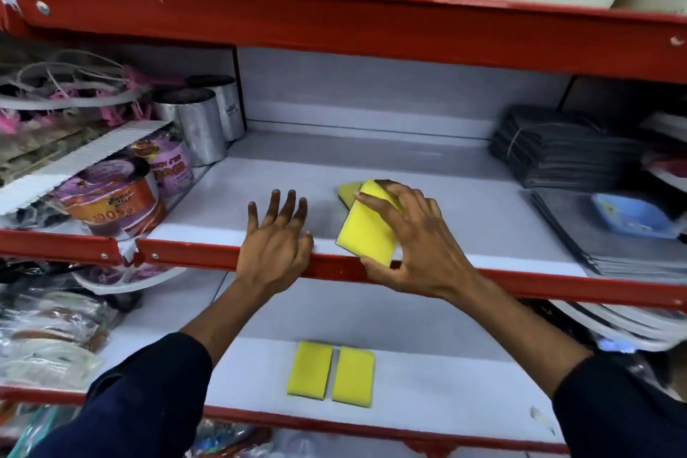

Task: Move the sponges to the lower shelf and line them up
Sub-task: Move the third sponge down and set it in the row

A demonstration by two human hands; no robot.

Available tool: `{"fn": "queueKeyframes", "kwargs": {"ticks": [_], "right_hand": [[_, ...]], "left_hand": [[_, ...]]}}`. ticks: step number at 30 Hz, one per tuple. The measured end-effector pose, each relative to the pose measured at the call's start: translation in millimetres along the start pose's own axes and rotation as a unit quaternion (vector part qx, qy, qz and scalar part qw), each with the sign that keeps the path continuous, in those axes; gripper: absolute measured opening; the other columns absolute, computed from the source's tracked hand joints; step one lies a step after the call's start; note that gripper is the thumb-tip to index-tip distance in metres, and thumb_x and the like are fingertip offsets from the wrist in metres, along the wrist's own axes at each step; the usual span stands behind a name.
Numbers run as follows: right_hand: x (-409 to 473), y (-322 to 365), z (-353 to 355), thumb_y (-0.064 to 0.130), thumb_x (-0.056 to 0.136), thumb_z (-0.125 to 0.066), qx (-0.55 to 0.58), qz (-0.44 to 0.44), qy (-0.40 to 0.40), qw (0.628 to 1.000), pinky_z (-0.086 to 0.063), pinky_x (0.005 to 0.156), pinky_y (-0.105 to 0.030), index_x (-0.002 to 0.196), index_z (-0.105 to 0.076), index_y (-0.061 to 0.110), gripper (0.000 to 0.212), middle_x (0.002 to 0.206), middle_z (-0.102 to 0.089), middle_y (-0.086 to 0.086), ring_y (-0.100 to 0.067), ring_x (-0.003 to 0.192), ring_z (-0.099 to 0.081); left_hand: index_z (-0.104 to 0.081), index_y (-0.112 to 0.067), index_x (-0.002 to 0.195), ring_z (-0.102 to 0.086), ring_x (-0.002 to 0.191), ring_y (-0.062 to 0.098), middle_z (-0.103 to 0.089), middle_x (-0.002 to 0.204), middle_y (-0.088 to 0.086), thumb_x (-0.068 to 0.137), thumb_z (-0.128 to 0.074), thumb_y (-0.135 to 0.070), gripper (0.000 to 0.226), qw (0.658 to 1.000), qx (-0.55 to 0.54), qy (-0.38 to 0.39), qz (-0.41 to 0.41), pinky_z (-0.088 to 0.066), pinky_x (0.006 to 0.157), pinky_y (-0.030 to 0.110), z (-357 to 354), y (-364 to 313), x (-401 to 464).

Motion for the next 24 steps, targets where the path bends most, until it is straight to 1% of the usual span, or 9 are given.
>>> {"fn": "queueKeyframes", "kwargs": {"ticks": [4,7,9,12,15,18,19,21,24], "right_hand": [[-46.4,-4.2,-2.9,0.054,0.073,-0.069,0.015,0.097,0.03,0.995,-0.034,0.109,-0.038,0.146,-0.043,0.033,0.08,0.153,-0.037,-0.009,-0.028,0.139,-0.04],[-88.5,-14.6,-28.6,0.056,0.078,-0.065,0.014,0.162,0.093,0.982,-0.034,0.112,-0.04,0.144,-0.046,0.035,0.073,0.155,-0.037,-0.009,-0.028,0.14,-0.041],[-114.0,-23.3,-52.8,0.056,0.079,-0.063,0.023,0.169,0.144,0.975,-0.033,0.114,-0.04,0.144,-0.045,0.037,0.07,0.156,-0.036,-0.009,-0.028,0.141,-0.04],[-146.1,-40.7,-92.6,0.055,0.077,-0.064,0.033,0.122,0.217,0.968,-0.03,0.118,-0.038,0.145,-0.04,0.039,0.074,0.158,-0.032,-0.006,-0.025,0.143,-0.035],[-171.5,-59.4,-136.7,0.056,0.073,-0.063,0.037,0.044,0.274,0.96,-0.035,0.116,-0.04,0.147,-0.034,0.039,0.081,0.158,-0.031,-0.005,-0.026,0.143,-0.036],[-187.5,-72.0,-178.4,0.056,0.07,-0.062,0.029,-0.031,0.338,0.94,-0.036,0.115,-0.044,0.149,-0.029,0.037,0.088,0.158,-0.028,-0.007,-0.03,0.143,-0.035],[-190.8,-74.0,-189.3,0.055,0.069,-0.063,0.032,-0.052,0.356,0.933,-0.036,0.116,-0.043,0.149,-0.028,0.037,0.089,0.158,-0.026,-0.007,-0.031,0.143,-0.034],[-194.4,-75.7,-205.4,0.052,0.07,-0.065,0.046,-0.085,0.381,0.919,-0.034,0.116,-0.039,0.15,-0.029,0.035,0.089,0.159,-0.023,-0.009,-0.032,0.142,-0.034],[-198.1,-74.8,-224.4,0.046,0.071,-0.069,0.071,-0.097,0.397,0.91,-0.033,0.118,-0.037,0.15,-0.031,0.031,0.089,0.159,-0.022,-0.012,-0.035,0.142,-0.035]], "left_hand": [[-0.025,-0.016,0.155,-0.01,0.156,0.029,-0.02,0.166,0.008,0.09,-0.012,-0.045,0.072,1.0,0.0,0.0,-0.004,-0.012,0.123,0.062,0.7,0.3,1.0],[-0.026,-0.016,0.154,-0.011,0.155,0.029,-0.021,0.165,0.008,0.09,-0.011,-0.045,0.072,1.0,0.006,0.001,-0.003,-0.013,0.123,0.062,-0.2,-1.7,-0.1],[-0.027,-0.016,0.154,-0.012,0.155,0.029,-0.023,0.165,0.008,0.09,-0.012,-0.045,0.072,1.0,0.006,-0.001,0.0,-0.014,0.123,0.062,0.5,-1.9,-0.5],[-0.027,-0.017,0.154,-0.013,0.155,0.029,-0.024,0.165,0.009,0.091,-0.014,-0.044,0.069,1.0,0.014,0.001,0.0,-0.016,0.122,0.063,-1.3,-1.7,0.3],[-0.028,-0.018,0.153,-0.014,0.155,0.03,-0.025,0.165,0.009,0.092,-0.016,-0.042,0.067,1.0,0.019,-0.001,0.002,-0.016,0.121,0.063,-2.8,-0.6,0.5],[-0.028,-0.021,0.153,-0.015,0.155,0.03,-0.026,0.164,0.009,0.092,-0.017,-0.042,0.066,1.0,0.019,-0.008,0.004,-0.016,0.121,0.063,-2.5,-1.2,1.0],[-0.028,-0.022,0.153,-0.016,0.154,0.03,-0.027,0.164,0.009,0.092,-0.017,-0.042,0.065,1.0,0.019,-0.009,0.004,-0.016,0.121,0.063,-2.8,-1.2,1.2],[-0.027,-0.027,0.153,-0.016,0.154,0.031,-0.027,0.164,0.01,0.092,-0.019,-0.042,0.063,1.0,0.015,-0.011,0.004,-0.016,0.121,0.064,-2.9,-1.0,1.8],[-0.027,-0.032,0.152,-0.015,0.154,0.031,-0.026,0.164,0.011,0.092,-0.021,-0.041,0.061,1.0,0.009,-0.011,0.009,-0.014,0.122,0.063,-3.8,-0.2,1.5]]}}
Point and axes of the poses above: each hand's wrist, its own x-axis towards the middle knuckle, its own z-axis out of the back of the hand, y = z × x, the point moved 3 cm from there along x, towards the middle knuckle
